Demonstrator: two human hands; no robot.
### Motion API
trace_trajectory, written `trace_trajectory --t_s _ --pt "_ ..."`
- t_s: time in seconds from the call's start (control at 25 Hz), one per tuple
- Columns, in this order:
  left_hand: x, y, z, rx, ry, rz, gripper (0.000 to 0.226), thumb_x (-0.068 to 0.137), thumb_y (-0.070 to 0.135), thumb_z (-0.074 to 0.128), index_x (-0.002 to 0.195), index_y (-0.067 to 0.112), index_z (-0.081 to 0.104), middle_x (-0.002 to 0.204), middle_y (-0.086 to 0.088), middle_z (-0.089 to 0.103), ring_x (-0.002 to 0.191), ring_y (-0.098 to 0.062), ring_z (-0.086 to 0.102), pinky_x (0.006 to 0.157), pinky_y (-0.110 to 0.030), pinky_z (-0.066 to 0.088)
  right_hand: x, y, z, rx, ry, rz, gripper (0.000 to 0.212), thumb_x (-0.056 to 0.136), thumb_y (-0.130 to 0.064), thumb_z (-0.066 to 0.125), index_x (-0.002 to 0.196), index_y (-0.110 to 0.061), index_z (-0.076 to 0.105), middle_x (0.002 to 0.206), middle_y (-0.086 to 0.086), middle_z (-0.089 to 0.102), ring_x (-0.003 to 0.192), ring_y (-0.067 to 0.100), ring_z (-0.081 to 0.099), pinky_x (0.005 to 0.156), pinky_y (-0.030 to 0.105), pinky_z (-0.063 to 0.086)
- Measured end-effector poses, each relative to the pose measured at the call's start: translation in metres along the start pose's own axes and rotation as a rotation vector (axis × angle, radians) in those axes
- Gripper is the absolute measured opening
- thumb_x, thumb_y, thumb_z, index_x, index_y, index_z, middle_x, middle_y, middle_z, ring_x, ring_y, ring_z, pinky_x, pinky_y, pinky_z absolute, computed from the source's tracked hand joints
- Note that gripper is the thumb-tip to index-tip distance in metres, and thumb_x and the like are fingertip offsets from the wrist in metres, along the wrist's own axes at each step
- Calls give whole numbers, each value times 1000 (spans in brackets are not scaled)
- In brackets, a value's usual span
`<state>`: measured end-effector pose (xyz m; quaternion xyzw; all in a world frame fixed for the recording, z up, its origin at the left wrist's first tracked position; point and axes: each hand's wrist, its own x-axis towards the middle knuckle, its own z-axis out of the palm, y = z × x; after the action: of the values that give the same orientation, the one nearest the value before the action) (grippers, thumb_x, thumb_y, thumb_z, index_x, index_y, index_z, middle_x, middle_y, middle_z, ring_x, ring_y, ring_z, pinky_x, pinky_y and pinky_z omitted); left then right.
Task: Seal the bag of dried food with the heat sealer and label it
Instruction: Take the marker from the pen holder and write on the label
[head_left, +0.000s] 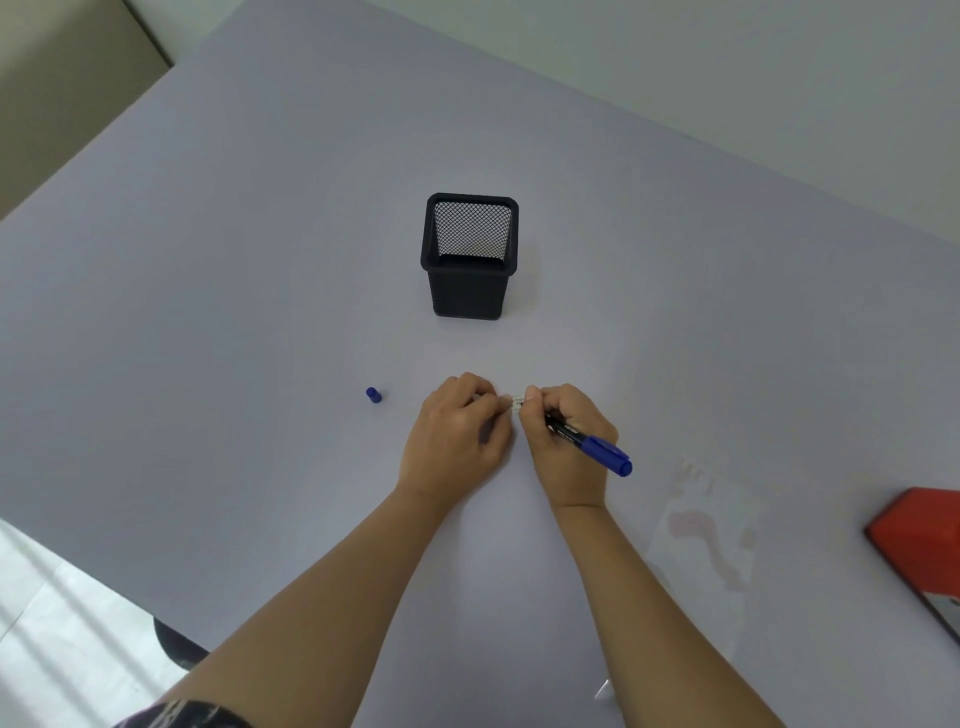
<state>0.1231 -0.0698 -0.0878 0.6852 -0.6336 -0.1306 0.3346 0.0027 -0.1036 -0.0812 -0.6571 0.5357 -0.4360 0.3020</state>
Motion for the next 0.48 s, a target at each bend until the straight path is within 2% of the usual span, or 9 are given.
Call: trace_trajectory --t_s 0.48 --pt "1 1 -1 6 0 12 7 79 12 66 78 7 71 80 -5 62 68 -20 56 61 -33 48 0 1 0 -30 -11 -25 32 86 -25 52 61 -5 52 56 8 56 62 19 49 54 8 39"
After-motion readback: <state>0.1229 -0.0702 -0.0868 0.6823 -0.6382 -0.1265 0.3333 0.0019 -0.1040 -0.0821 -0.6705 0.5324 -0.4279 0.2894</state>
